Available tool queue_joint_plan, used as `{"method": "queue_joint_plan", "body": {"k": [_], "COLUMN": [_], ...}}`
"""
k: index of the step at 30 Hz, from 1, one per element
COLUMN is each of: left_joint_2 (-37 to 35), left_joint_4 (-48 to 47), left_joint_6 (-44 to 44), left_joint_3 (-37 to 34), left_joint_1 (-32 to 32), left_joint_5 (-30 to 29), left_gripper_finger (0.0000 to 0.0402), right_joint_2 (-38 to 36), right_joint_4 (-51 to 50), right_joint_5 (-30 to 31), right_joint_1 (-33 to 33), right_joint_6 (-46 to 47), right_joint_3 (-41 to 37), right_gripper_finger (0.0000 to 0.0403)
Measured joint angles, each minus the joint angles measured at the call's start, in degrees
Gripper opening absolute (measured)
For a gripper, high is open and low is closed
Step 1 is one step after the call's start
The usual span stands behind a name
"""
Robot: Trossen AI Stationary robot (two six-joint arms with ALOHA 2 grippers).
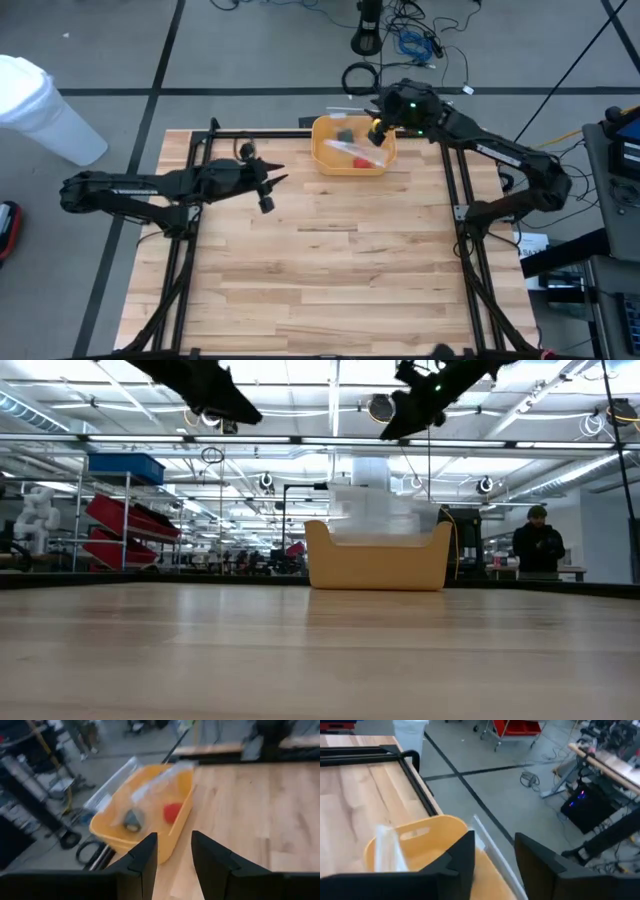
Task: Roll bandage
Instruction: Return to Home Position
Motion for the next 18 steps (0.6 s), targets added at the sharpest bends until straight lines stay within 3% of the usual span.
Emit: {"method": "queue_joint_plan", "body": {"k": [4,9,13,18], "left_joint_2": [-6.4,-16.1,-21.7,-25.8], "left_joint_4": [6.1,10.3,9.3,8.2], "left_joint_6": [1.7,3.0,1.3,-0.7], "left_joint_3": [-5.0,-9.5,-11.9,-14.3], "left_joint_1": [-2.1,-2.6,-2.6,-2.6], "left_joint_5": [2.1,2.6,5.0,6.7], "left_gripper_finger": [0.0121,0.0105,0.0094,0.0078], "right_joint_2": [-4.9,-10.9,-14.9,-20.2], "right_joint_4": [-6.4,-12.8,-12.4,-4.7], "right_joint_5": [0.2,0.1,3.0,6.7], "right_joint_1": [1.9,10.0,18.8,28.2], "right_joint_6": [2.5,4.1,6.8,7.8], "right_joint_3": [0.0,0.0,-0.9,-8.3], "right_gripper_finger": [0.0091,0.0012,0.0006,0.0001]}}
